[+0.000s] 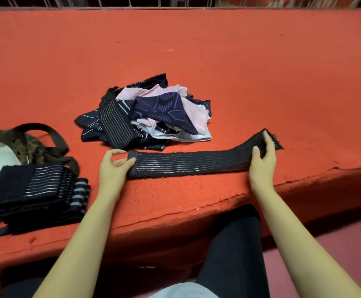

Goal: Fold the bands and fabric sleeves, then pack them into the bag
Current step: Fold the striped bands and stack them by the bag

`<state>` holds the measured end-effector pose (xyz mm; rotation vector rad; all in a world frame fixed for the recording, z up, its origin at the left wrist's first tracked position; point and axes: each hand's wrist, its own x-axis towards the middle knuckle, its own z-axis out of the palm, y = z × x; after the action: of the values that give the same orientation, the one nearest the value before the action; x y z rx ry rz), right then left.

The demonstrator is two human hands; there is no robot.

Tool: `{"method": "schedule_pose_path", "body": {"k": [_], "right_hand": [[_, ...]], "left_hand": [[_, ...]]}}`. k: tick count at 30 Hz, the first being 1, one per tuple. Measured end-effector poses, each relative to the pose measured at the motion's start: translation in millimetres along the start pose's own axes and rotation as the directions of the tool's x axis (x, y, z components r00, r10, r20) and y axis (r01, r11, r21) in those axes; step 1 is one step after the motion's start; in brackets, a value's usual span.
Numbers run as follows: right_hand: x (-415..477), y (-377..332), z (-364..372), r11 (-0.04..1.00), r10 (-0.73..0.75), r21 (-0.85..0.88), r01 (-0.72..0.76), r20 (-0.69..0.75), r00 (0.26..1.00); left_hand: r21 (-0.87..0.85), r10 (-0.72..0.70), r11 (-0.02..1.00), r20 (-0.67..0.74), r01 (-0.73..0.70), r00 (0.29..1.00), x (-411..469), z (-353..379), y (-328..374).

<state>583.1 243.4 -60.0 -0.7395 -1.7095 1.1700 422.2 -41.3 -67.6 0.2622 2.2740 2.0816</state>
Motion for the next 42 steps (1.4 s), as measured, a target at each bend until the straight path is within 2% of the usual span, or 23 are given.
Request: {"method": "schedule_pose_path", "body": {"k": [3,5,6,8,11,13,16,19,23,28,33,37,39,42], "right_hand": [[-9.4,-24.8,8.6,0.991,-0.117,-0.059,0.121,0.069,0.991],[-21.5,-49.7,23.5,0.974,-0.175,-0.104,0.203,0.229,0.958],[-28.9,-62.5,35.1,0.956,-0.193,-0.147,0.255,0.343,0.919],[-44.4,-78.7,63.6,0.887,-0.214,-0.23,0.401,0.566,0.796],[-70.9,-82.6,109.1,0.818,-0.239,-0.184,0.546,0.755,0.611],[-86.8,-77.2,131.1,0.799,-0.198,-0.18,0.574,0.822,0.534],[-102.4,-55.7,145.1,0.785,-0.144,-0.197,0.587,0.864,0.483],[-106.9,-46.9,147.1,0.776,-0.185,-0.135,0.616,0.885,0.427],[-106.7,-46.9,148.9,0.777,-0.182,-0.12,0.618,0.897,0.404],[-105.9,-47.4,151.5,0.741,-0.172,-0.13,0.658,0.911,0.374],[-104.4,-48.4,155.2,0.758,-0.122,-0.158,0.633,0.918,0.376],[-103.8,-46.2,153.4,0.76,-0.111,-0.14,0.635,0.934,0.338],[-95.2,-47.4,148.9,0.808,-0.119,-0.136,0.573,0.915,0.386],[-68.1,-35.7,134.3,0.796,-0.186,-0.212,0.566,0.805,0.564]], "left_hand": [[-0.014,-0.011,1.0,-0.017,0.011,1.0,-0.8,0.1,-4.7],[-0.011,-0.017,1.0,-0.036,0.017,0.999,-1.1,-0.3,-7.4],[-0.008,-0.018,1.0,-0.038,0.018,0.999,-1.6,-0.5,-8.2],[-0.01,-0.026,1.0,-0.03,0.026,0.999,-2.0,-0.9,-10.0],[-0.038,-0.044,0.998,-0.027,0.043,0.999,-2.9,-0.9,-11.2],[-0.077,-0.065,0.995,-0.032,0.063,0.997,-2.2,-1.5,-11.3],[-0.094,-0.089,0.992,-0.027,0.086,0.996,-2.6,-2.4,-9.2],[-0.143,-0.114,0.984,-0.035,0.108,0.993,-3.3,0.3,-3.3],[-0.181,-0.166,0.971,-0.031,0.158,0.986,-3.3,0.3,-2.7],[-0.076,-0.165,0.983,0.032,0.167,0.986,-4.6,-3.8,-0.8],[-0.091,-0.18,0.977,0.106,0.19,0.978,-3.8,-5.2,2.3],[-0.059,-0.159,0.985,0.09,0.165,0.983,-3.7,-5.3,2.1],[-0.041,-0.128,0.991,0.055,0.131,0.99,-3.8,-4.9,-0.2],[0.054,-0.062,0.997,-0.028,0.063,0.998,-5.7,-2.7,-2.4]]}}
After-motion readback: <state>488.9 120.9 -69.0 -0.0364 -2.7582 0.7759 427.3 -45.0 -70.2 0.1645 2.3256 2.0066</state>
